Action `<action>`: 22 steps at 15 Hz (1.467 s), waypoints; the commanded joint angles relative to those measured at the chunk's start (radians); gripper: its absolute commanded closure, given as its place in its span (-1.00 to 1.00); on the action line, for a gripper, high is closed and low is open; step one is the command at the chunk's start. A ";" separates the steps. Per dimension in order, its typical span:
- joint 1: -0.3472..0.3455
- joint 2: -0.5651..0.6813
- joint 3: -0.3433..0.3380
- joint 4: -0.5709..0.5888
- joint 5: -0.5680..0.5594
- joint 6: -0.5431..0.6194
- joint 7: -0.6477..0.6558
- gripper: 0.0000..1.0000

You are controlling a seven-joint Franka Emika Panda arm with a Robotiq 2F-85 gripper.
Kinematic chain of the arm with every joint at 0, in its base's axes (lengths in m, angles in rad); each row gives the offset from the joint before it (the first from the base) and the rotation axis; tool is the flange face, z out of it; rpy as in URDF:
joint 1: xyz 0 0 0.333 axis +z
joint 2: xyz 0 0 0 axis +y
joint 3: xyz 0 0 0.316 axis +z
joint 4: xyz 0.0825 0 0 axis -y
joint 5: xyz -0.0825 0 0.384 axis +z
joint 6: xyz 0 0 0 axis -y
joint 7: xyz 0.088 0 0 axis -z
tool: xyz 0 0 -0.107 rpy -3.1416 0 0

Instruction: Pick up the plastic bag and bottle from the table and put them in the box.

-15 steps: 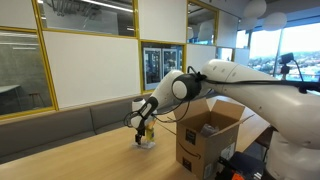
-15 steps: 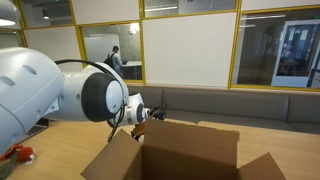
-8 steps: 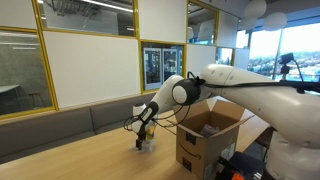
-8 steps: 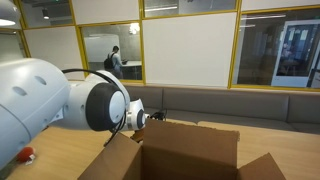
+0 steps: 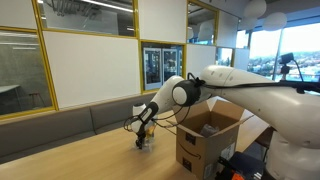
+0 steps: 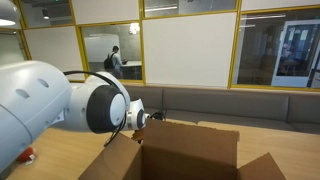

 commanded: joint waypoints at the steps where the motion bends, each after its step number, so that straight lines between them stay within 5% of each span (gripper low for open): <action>1: 0.003 -0.040 0.000 -0.009 0.008 -0.024 0.024 0.55; 4: 0.011 -0.120 -0.004 -0.056 0.006 -0.068 0.045 0.87; 11: 0.039 -0.397 -0.011 -0.221 -0.001 -0.107 0.138 0.82; 22: 0.065 -0.938 -0.139 -0.628 -0.121 -0.286 0.415 0.82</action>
